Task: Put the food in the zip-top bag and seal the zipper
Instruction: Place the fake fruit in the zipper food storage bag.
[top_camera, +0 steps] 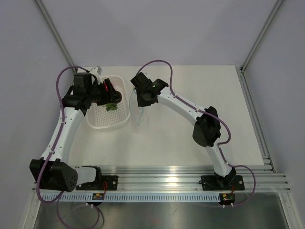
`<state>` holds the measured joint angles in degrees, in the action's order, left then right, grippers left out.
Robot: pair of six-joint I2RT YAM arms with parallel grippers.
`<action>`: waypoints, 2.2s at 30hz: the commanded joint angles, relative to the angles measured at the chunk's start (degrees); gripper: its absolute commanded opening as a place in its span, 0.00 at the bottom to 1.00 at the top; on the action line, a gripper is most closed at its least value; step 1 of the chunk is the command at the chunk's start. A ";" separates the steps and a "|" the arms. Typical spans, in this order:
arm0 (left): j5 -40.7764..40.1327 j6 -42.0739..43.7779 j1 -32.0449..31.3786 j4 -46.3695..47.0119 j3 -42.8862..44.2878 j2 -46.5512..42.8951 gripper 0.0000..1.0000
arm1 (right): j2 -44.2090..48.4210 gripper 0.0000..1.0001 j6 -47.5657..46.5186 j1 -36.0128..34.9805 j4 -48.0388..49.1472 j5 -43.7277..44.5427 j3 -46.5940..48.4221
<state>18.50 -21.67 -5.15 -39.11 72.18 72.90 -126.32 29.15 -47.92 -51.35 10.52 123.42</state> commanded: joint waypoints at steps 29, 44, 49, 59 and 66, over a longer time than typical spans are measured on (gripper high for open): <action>17.27 -11.90 -5.49 18.81 -11.27 4.17 0.00 | 12.23 0.00 6.10 0.28 6.18 -7.19 -8.62; 13.14 -9.27 -6.89 15.56 -11.54 7.16 0.00 | 12.50 0.00 8.12 0.20 9.60 -10.34 -9.68; 11.21 -9.70 -7.68 15.03 -10.31 8.22 0.00 | 12.15 0.00 9.26 0.11 12.33 -14.39 -10.30; 2.42 -10.41 -10.41 11.69 -5.39 11.91 0.00 | 12.85 0.00 11.02 -0.60 15.58 -17.91 -13.02; 0.40 -11.46 -11.55 12.39 -5.30 11.12 0.02 | 14.52 0.00 12.51 -0.68 17.60 -18.78 -17.14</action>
<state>21.06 -31.79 -16.03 -32.14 63.61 85.14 -115.94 39.22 -47.03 -36.93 -1.48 107.83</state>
